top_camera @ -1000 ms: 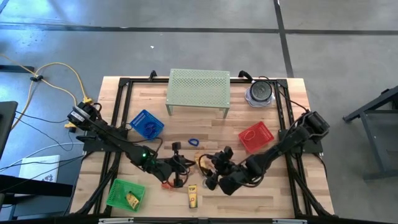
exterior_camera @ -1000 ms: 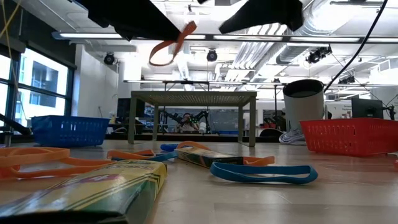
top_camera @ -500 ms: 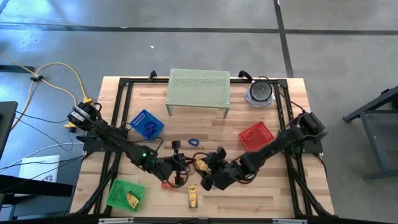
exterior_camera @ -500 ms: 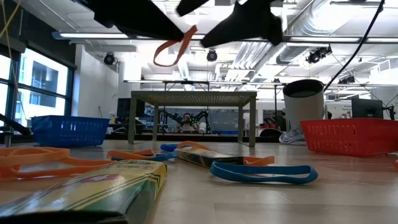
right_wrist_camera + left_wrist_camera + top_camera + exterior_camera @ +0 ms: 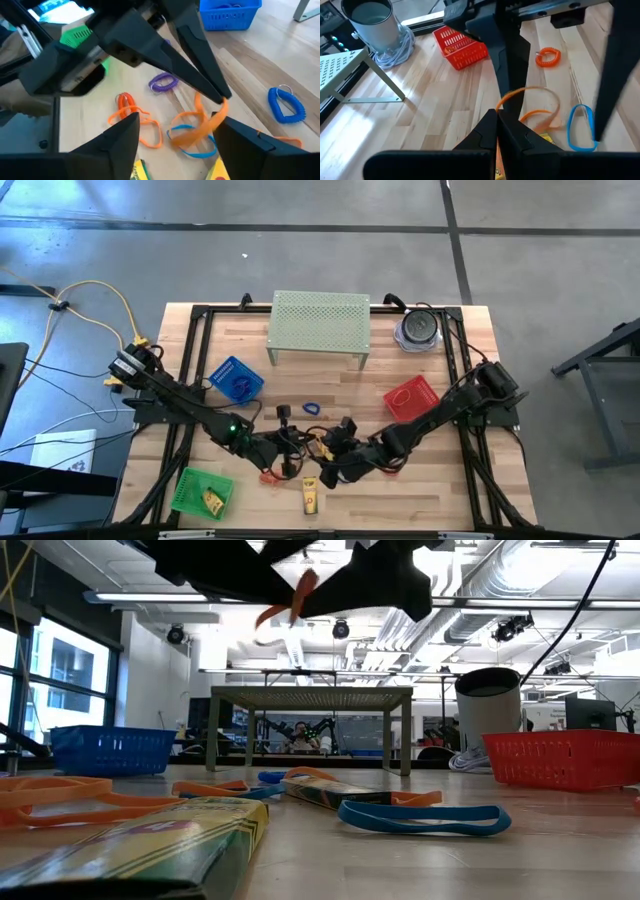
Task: Pick & Place Office Desk Supplies
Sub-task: Put the orange rubber band into the red bin, then put the blue spring keychain into the blue bin
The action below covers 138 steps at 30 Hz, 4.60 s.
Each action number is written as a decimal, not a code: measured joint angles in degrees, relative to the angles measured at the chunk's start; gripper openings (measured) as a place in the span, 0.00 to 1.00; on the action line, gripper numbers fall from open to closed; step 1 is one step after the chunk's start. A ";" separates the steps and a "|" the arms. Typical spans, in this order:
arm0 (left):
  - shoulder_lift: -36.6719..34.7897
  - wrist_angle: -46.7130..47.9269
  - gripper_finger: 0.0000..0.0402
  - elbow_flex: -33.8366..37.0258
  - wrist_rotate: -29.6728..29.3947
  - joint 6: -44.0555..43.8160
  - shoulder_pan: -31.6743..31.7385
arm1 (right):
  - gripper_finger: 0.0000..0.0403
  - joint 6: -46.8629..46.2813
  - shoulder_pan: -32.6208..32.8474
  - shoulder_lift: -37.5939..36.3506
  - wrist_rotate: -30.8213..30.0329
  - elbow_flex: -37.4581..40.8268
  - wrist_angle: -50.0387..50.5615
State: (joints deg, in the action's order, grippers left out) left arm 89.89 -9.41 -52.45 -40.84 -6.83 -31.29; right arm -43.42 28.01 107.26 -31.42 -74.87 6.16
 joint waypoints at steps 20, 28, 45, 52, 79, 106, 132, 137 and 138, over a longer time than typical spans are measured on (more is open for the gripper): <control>0.00 -0.02 0.00 0.00 0.10 0.02 0.00 | 0.01 1.59 -0.28 0.00 -0.11 -0.02 3.48; 0.00 0.56 0.03 0.00 0.16 4.47 -0.32 | 0.01 1.68 -0.28 -0.01 -0.08 -0.02 3.60; -0.01 -0.24 0.46 0.01 0.35 -1.55 -1.29 | 0.01 -2.54 1.03 -0.18 1.53 -0.07 11.67; -0.02 -0.07 0.46 0.00 0.33 -3.30 -1.27 | 0.01 -16.13 3.96 -2.43 -3.06 -0.13 29.84; -0.02 2.00 0.46 0.02 3.85 -5.10 -1.27 | 0.01 -66.49 9.42 -12.78 -5.15 9.25 83.15; -0.02 3.17 0.46 0.07 6.28 -5.64 -1.16 | 0.01 -52.32 -2.71 -14.32 1.92 19.54 69.57; -1.37 12.17 0.46 0.11 4.47 4.53 -0.66 | 0.53 -54.27 -0.59 -14.53 -4.05 14.50 77.12; -1.70 18.83 0.46 0.11 4.41 11.08 0.63 | 0.53 -56.80 3.88 -14.64 -8.15 10.51 76.43; -1.60 19.45 0.46 0.13 4.44 12.64 1.22 | 0.53 -57.28 4.91 -14.64 -9.02 10.11 75.66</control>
State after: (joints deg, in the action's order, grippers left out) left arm 88.29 10.04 -52.31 -36.41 5.81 -30.06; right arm -100.70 32.92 92.62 -40.45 -64.77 81.82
